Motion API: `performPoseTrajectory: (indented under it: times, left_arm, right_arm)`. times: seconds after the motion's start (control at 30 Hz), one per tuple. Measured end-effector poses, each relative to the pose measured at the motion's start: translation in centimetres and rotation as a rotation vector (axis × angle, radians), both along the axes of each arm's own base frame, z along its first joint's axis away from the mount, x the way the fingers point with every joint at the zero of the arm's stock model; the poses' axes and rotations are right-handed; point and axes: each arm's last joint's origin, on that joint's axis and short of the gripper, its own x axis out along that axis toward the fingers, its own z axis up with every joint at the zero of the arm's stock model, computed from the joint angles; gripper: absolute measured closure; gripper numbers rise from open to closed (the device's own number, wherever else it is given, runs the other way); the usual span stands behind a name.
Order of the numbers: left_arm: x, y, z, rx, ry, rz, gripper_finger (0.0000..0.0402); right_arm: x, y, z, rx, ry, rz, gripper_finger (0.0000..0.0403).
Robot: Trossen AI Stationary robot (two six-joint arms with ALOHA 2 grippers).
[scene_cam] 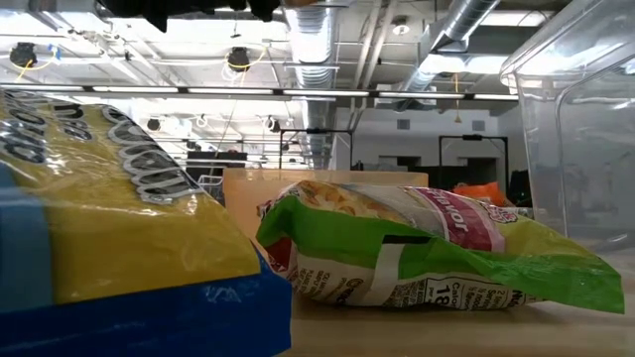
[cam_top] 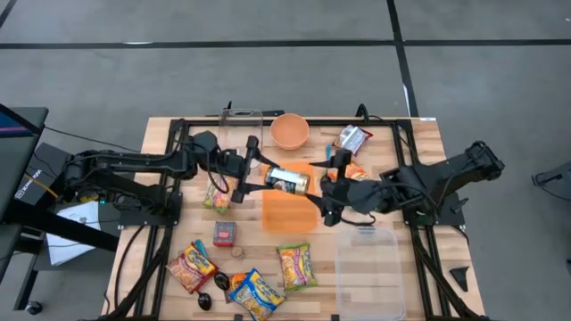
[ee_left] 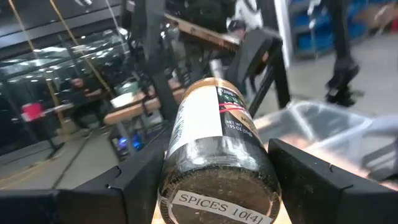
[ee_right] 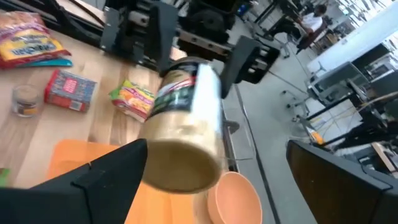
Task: Pick & Place Food Item
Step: Put the golden seasoning bottle into the orange bin
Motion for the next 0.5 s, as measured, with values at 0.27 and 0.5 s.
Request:
performPoseTrajectory:
  times: [0.27, 0.5]
  left_arm:
    - [-0.1, 0.0, 0.8, -0.152, -0.037, -0.018, 0.0142]
    - [-0.1, 0.0, 0.9, -0.16, -0.051, -0.019, 0.0142]
  right_arm:
    - [0.5, -0.1, -0.2, -0.027, 0.007, 0.002, 0.0022]
    - [1.1, -0.8, 0.4, -0.018, -0.038, 0.042, 0.0022]
